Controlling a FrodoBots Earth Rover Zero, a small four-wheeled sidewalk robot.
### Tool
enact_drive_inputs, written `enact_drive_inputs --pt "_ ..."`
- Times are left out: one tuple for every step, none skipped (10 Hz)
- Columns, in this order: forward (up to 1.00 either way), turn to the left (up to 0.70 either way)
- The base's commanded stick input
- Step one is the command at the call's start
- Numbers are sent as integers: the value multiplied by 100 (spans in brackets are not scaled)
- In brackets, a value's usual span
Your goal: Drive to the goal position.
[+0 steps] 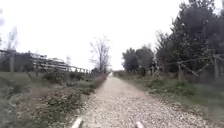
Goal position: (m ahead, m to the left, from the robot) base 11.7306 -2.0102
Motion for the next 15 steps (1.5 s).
enact_drive_inputs --pt "50 0" --pt "50 0" --pt "50 0" --pt "50 0" --pt "50 0" --pt "50 0" --pt "50 0" --pt "50 0" --pt "50 0" --pt "50 0" --pt "50 0" --pt "50 0" --pt "50 0" --pt "50 0" --pt "50 0"
